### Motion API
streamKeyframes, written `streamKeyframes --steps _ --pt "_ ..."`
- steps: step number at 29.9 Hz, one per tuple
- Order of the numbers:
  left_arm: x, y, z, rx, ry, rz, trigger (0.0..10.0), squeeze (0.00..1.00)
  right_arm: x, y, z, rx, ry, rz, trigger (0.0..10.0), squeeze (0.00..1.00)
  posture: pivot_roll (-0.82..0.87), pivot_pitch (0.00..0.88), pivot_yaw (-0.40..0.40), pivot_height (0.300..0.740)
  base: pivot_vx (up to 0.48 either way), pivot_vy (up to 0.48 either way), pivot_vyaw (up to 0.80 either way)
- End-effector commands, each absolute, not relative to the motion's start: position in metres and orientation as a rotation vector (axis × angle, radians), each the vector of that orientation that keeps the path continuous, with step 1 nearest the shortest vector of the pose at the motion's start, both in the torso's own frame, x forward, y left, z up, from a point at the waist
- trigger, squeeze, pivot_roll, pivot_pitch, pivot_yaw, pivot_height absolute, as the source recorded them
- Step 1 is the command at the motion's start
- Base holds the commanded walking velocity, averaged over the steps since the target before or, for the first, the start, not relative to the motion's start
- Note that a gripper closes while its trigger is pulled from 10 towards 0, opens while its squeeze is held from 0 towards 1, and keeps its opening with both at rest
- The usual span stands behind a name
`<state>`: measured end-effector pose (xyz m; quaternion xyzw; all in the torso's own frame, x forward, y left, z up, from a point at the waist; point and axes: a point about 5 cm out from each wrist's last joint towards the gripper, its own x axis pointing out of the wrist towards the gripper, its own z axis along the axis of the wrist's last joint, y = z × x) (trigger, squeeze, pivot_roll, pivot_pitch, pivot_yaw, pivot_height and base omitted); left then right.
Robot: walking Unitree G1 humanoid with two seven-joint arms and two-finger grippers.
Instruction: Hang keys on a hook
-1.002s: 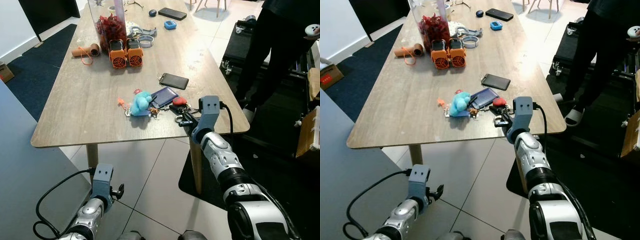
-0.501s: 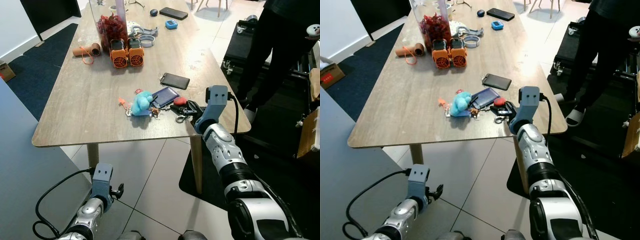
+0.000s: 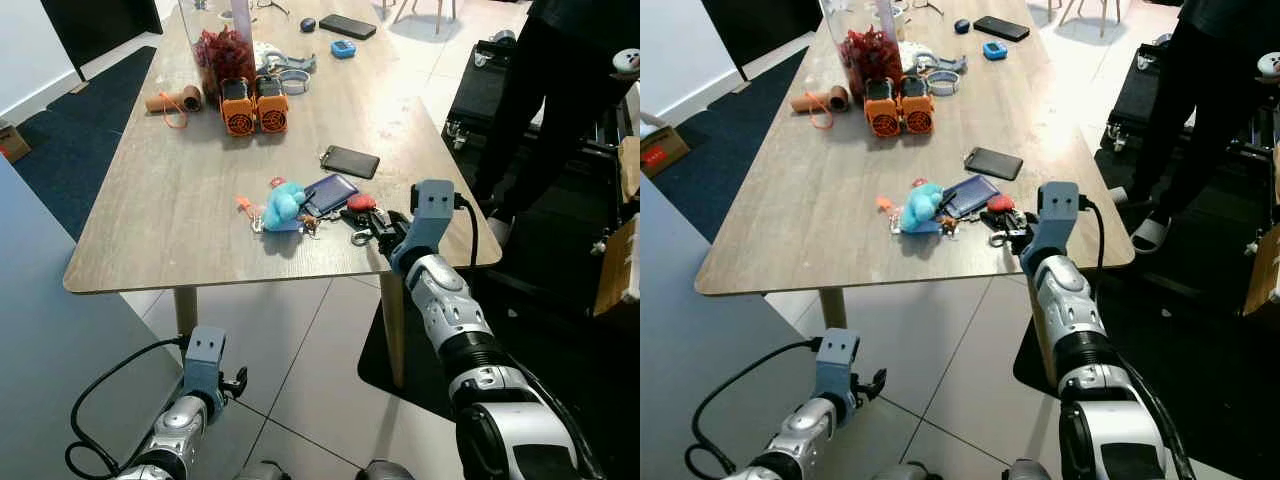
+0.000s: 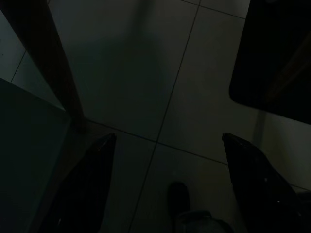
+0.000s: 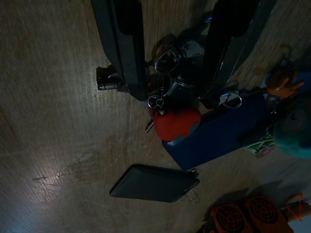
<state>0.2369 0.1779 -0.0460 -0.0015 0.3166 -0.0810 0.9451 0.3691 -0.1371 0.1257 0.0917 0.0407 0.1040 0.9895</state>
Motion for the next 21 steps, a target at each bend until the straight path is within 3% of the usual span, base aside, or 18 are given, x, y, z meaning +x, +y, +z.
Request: streamKeyframes --steps 1,21 --pt "0.234 0.182 -0.047 0.005 0.659 -0.153 10.0 0.00 0.367 -0.138 0.122 0.190 0.090 0.195 10.0 0.00 0.03 0.128 0.013 0.740 0.000 0.000 0.00" --pt "0.233 0.183 -0.048 0.003 0.662 -0.145 10.0 0.00 0.374 -0.123 0.126 0.207 0.099 0.197 10.0 0.00 0.03 0.134 0.007 0.740 0.000 0.000 0.00"
